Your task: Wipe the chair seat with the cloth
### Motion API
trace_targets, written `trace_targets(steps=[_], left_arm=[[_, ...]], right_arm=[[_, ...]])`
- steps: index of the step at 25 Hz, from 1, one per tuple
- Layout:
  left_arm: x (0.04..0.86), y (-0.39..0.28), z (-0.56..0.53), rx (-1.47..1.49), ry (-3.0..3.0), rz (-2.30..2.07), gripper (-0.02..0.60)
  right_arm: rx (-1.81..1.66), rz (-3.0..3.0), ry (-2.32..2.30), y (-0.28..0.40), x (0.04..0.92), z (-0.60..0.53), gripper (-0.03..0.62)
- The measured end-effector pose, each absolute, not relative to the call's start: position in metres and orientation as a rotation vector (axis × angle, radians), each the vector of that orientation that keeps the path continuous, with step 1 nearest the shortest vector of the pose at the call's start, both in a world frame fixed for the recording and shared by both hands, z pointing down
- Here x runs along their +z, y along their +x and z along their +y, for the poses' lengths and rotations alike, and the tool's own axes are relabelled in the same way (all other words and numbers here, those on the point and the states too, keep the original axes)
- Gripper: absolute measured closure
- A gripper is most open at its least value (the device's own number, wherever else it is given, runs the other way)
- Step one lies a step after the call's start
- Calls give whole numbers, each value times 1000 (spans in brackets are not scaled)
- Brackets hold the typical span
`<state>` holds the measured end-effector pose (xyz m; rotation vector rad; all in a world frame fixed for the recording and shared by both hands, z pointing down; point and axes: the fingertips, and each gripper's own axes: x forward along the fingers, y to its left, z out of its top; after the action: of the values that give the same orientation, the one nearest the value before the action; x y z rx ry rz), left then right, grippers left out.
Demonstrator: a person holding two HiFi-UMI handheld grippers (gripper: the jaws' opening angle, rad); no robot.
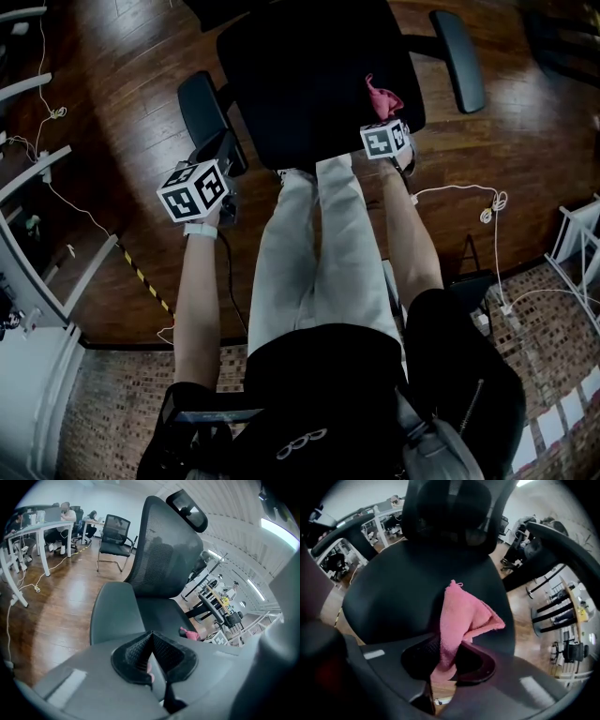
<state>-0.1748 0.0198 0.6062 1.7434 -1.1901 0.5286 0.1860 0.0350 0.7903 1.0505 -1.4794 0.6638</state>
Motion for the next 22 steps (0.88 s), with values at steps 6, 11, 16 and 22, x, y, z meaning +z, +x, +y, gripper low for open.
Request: trace_targets(steps=[6, 11, 16, 22], left_arm=[[606, -173, 21, 530, 1746, -1183, 588], [607, -171, 21, 529, 1749, -1182, 588], [607, -173, 21, 530, 1751, -1184, 588], [606, -173, 21, 536, 1752, -1189, 588]], right_arm=[[665, -1678, 818, 52, 800, 72, 525], [695, -1819, 698, -32, 790, 99, 525], [835, -1988, 563, -88, 773, 123, 525], [1080, -2155, 332, -133, 759, 158, 525]])
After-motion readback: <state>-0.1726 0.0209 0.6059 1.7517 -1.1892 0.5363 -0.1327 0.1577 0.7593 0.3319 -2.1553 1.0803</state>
